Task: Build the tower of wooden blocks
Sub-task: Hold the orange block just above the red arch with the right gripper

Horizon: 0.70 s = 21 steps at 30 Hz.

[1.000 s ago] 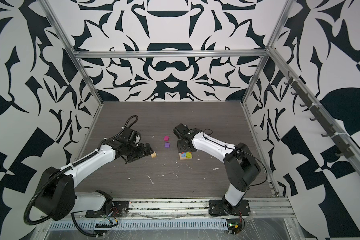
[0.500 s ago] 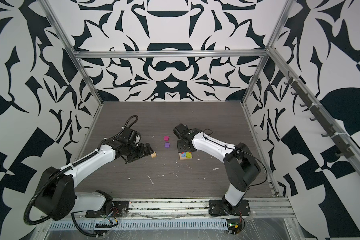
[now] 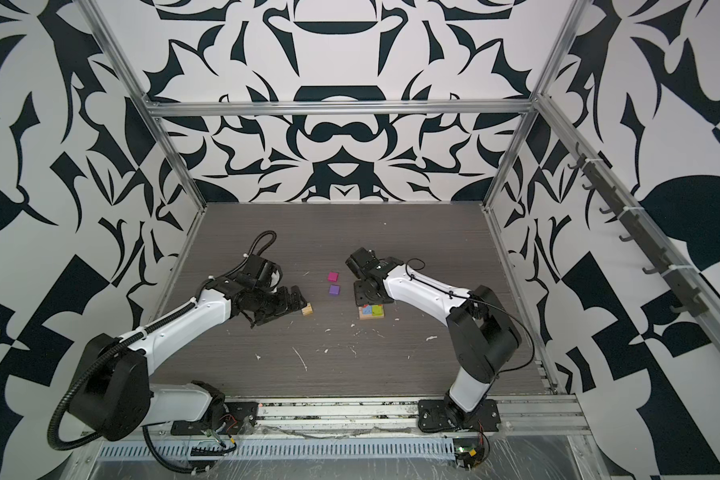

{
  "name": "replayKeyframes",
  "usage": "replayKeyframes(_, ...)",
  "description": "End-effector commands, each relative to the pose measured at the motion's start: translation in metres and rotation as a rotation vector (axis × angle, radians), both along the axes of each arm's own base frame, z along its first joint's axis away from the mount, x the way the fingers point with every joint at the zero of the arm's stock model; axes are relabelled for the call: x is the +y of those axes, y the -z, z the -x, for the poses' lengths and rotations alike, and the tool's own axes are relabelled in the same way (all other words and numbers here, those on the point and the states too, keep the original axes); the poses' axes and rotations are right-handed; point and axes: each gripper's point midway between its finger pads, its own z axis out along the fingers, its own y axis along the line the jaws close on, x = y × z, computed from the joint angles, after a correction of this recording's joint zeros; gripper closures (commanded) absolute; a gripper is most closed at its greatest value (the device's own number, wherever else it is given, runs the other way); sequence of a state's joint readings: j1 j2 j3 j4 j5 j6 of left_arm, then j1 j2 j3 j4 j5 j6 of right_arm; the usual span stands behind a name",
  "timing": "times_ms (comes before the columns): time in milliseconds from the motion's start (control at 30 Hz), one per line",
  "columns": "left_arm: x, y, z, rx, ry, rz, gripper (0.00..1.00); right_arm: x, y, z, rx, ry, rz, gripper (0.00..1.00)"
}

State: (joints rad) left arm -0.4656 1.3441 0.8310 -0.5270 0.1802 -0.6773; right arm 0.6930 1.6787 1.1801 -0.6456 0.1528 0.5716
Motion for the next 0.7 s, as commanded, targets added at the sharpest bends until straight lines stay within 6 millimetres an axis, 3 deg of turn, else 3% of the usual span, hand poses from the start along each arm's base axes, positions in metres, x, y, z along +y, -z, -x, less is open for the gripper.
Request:
replayKeyframes(0, 0.0024, 0.0081, 0.0065, 0.030, 0.000, -0.008, 0.00, -0.0040, 0.0011, -0.0027, -0.011, 0.009, 0.015, 0.36)
replayKeyframes(667, 0.0021, 0.0080, 0.0068, 0.030, 0.000, -0.006, 0.00, -0.0035, -0.0055, -0.0063, -0.034, 0.014, 0.009, 0.35)
